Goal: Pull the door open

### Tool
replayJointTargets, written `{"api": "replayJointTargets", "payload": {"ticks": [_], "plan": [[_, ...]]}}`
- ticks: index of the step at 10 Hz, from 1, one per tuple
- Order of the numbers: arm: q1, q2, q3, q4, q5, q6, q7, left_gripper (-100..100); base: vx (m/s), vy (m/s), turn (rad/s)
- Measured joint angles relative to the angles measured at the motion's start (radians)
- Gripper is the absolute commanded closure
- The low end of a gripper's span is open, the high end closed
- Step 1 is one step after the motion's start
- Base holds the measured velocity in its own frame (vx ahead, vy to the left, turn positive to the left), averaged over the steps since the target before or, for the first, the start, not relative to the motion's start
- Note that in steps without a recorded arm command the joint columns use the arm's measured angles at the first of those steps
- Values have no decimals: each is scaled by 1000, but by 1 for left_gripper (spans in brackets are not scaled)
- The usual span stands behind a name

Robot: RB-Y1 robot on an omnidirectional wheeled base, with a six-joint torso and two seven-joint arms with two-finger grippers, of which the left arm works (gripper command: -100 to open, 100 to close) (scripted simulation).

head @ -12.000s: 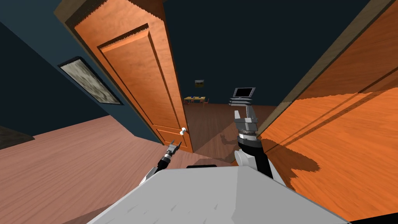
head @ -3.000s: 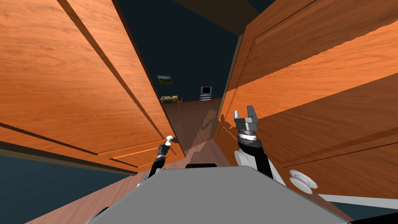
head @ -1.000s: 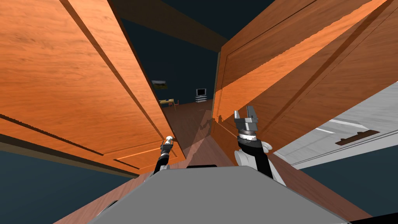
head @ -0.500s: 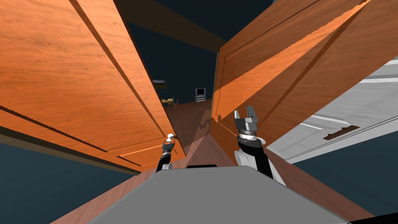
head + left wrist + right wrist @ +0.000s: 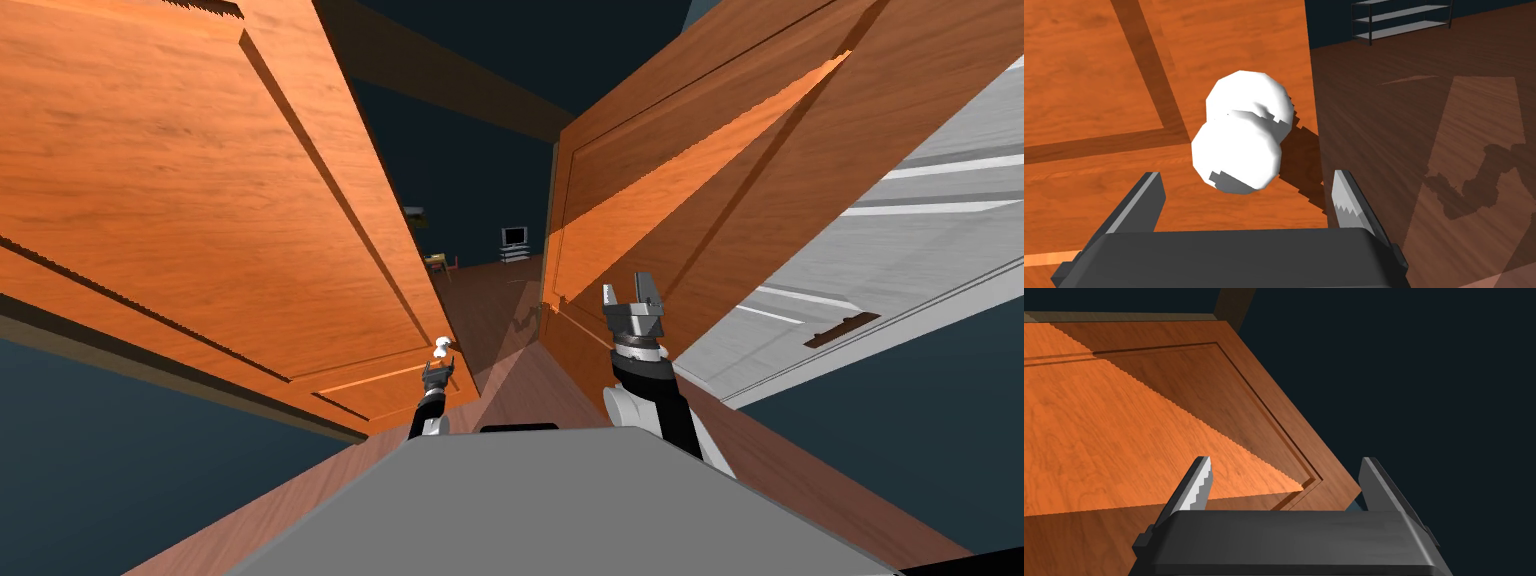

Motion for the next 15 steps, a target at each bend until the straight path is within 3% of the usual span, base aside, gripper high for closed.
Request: {"api": "replayJointTargets", "payload": {"ticks": [6, 10, 14, 15], "plan": [[9, -21, -22, -47, 49, 17, 92, -100, -66, 18, -45], [-6, -21, 43, 0, 46, 6, 104, -100, -9, 27, -246], [14, -21, 126, -12, 47, 14, 96, -100, -14, 26, -196], [9, -17, 145, 14, 45, 6, 106, -100, -17, 27, -190]]}}
